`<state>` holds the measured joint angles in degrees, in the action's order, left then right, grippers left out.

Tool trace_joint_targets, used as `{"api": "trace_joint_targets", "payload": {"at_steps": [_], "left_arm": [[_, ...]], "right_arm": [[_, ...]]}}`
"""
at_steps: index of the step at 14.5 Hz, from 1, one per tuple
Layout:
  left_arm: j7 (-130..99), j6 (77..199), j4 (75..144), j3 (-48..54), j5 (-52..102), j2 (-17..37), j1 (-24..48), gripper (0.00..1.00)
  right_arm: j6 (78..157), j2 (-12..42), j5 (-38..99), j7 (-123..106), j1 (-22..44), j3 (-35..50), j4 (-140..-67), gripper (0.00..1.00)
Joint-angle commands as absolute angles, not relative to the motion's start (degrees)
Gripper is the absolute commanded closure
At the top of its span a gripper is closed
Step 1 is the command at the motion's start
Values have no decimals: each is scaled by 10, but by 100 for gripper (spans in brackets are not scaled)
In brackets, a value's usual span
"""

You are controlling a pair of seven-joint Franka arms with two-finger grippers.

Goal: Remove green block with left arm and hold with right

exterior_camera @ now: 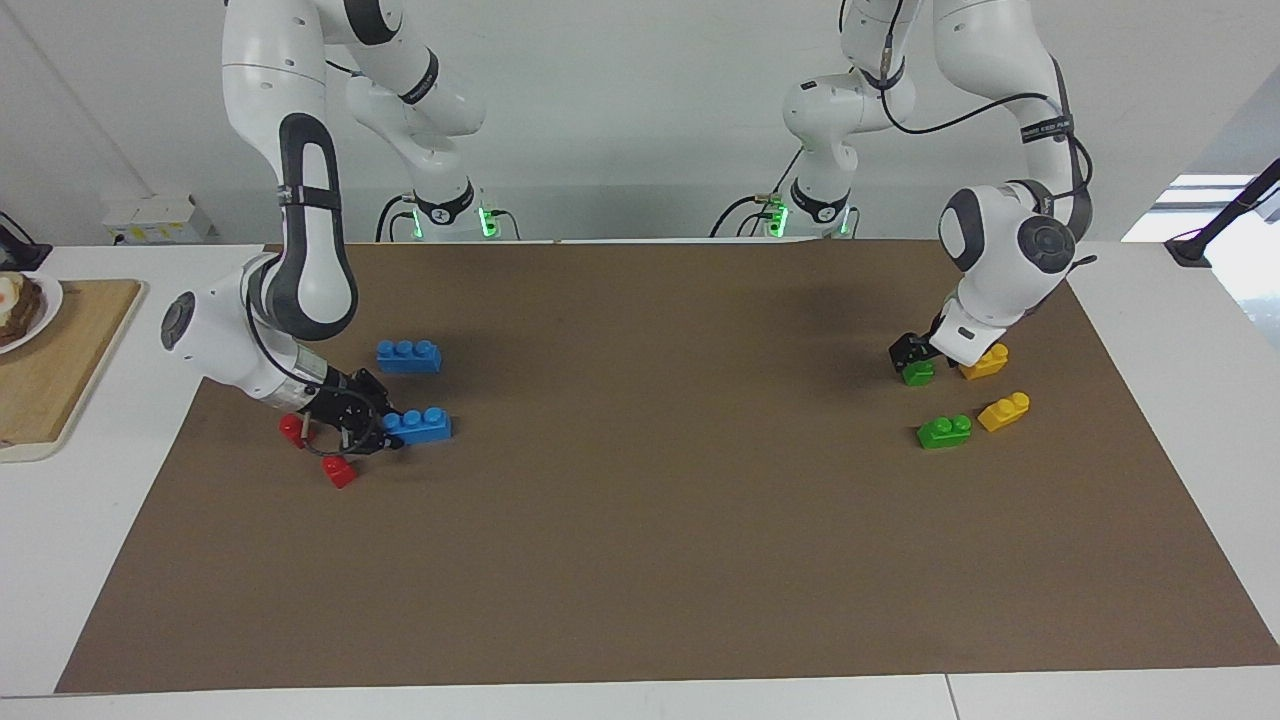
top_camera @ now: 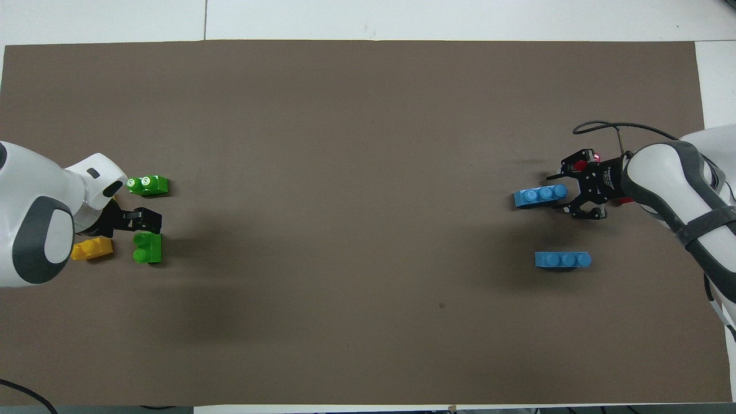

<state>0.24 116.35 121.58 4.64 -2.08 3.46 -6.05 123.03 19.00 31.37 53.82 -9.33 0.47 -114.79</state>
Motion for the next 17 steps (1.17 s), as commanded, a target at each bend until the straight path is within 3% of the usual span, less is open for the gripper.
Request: {"api": "trace_joint_targets", "payload": {"at_steps": [1, 9, 14, 16, 17], "left_arm": [[-5, 1087, 1155, 43, -30, 21, -57, 0], [-20, 958, 984, 44, 1, 24, -49, 0], [-20, 889, 926, 43, -2, 32, -53, 0], [-21, 880, 892, 38, 1, 54, -21, 0], [-23, 892, 912, 18, -2, 48, 8, 0]], "right_arm": [[1217, 164, 308, 539, -102, 10, -1151, 0], [1115, 100, 304, 601, -111, 7, -1107, 0], [1074, 62, 268, 571, -102, 9, -1062, 0], [1050, 20, 200, 405, -87, 15, -1056, 0], [1029, 7, 181, 341, -85, 17, -1056, 0]]}}
